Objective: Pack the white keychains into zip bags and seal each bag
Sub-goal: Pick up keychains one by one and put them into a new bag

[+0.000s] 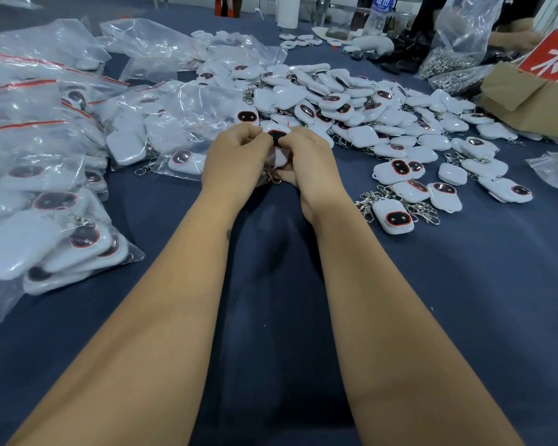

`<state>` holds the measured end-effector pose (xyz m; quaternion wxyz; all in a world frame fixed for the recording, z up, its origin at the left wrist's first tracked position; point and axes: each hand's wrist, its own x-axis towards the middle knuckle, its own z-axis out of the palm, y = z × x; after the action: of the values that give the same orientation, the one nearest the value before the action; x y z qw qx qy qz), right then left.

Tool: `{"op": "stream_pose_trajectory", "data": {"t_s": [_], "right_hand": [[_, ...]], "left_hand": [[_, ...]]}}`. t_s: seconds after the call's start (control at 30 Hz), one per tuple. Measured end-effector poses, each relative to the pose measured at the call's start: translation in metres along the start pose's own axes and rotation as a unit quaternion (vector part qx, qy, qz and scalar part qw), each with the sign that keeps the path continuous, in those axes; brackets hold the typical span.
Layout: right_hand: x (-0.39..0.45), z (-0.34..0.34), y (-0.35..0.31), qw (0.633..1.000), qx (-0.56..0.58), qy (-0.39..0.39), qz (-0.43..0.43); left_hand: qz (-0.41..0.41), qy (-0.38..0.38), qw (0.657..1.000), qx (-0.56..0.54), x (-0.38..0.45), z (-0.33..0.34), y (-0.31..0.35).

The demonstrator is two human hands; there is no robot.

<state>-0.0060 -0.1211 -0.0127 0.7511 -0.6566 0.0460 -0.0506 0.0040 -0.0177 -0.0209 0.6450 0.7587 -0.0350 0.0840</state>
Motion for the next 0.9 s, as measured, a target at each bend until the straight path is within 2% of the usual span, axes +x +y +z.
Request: {"op": "stream_pose_trajectory", "data": {"t_s": [0.1,0.3,0.7,0.9], "right_hand": [[-0.0007,-0.0001,0.0019,1.000,-0.006,-0.003,-0.008],[-0.0014,0.0019,0.0016,0.999,-0.034,0.041,-0.007],[-0.0041,0.0032,0.0010,0.998,-0.051,0.036,-0.009],[-0.0046,0.0032,0.0003,1.000,-0.019,0.020,-0.013]], "left_hand": [[-0.006,0.000,1.000,0.001,0.0004,-0.0001,-0.0007],[-0.007,-0.016,1.000,0.018,0.0012,-0.0003,-0.0006],[-0.022,-0.009,1.000,0.017,-0.0012,-0.0009,0.0023],[-0.020,-0.011,1.000,0.010,-0.0017,-0.0021,0.0030]]}}
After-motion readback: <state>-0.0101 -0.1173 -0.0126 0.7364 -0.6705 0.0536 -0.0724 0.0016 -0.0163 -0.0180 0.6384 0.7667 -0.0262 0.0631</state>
